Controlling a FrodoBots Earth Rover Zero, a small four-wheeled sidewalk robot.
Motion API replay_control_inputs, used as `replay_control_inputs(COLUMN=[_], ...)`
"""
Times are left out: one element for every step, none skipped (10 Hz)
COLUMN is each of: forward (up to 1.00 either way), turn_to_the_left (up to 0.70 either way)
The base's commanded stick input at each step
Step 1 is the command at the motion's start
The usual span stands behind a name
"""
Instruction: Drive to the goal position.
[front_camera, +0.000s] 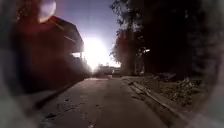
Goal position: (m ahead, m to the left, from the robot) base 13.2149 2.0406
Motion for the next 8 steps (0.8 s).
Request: replay_control_inputs(forward=[0.85, 0.85, 0.85, 0.85, 0.85, 0.85, 0.85, 0.85], turn_to_the_left=[0.0, 0.0, 0.0, 0.0, 0.0, 0.0, 0.0, 0.0])
